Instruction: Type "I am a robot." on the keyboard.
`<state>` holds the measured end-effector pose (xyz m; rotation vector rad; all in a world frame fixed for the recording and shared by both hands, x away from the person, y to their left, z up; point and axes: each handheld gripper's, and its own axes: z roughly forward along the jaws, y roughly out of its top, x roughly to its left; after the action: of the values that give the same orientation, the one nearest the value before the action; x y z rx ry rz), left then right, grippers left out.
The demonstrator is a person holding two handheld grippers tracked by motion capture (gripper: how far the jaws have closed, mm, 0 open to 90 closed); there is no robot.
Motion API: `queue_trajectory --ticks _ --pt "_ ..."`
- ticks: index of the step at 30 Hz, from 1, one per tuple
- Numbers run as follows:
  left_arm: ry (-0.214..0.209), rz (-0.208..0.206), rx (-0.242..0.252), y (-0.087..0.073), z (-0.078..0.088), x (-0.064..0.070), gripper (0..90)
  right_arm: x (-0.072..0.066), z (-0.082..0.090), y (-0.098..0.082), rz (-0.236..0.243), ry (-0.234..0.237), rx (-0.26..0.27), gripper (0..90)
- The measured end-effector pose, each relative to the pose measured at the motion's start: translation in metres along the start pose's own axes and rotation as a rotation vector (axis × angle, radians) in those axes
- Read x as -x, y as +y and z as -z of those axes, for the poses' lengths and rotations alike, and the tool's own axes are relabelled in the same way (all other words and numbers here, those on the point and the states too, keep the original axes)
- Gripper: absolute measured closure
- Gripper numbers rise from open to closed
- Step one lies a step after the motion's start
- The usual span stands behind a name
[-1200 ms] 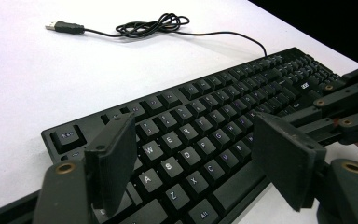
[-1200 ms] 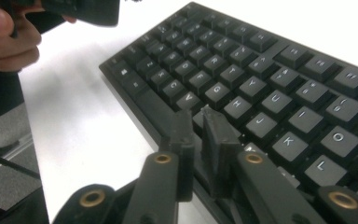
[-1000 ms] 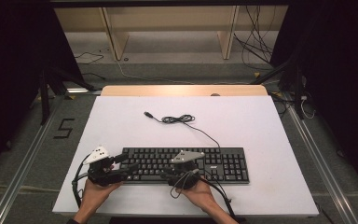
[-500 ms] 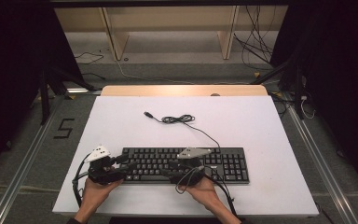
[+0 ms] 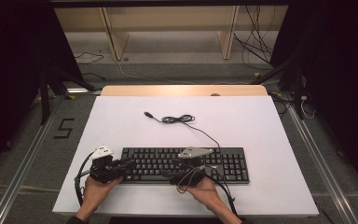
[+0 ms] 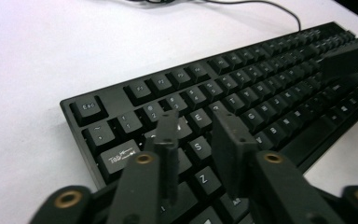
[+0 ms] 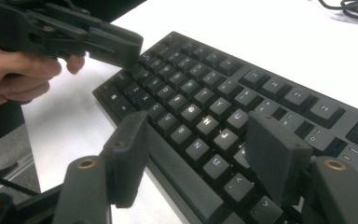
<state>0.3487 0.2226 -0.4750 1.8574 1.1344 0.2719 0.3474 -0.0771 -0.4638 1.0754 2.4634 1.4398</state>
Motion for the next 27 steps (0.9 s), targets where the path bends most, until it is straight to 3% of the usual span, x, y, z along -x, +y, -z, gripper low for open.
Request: queue_trajectory --ticks 11,27 --pt "0.018 -0.012 -0.048 -0.001 -0.007 -0.001 88.1 -0.003 0.004 0.000 0.013 0.006 0.013 37.2" --pt "0.034 -0.006 -0.076 -0.002 -0.011 -0.004 88.9 -0.006 0.008 0.000 0.021 0.015 0.028 35.4"
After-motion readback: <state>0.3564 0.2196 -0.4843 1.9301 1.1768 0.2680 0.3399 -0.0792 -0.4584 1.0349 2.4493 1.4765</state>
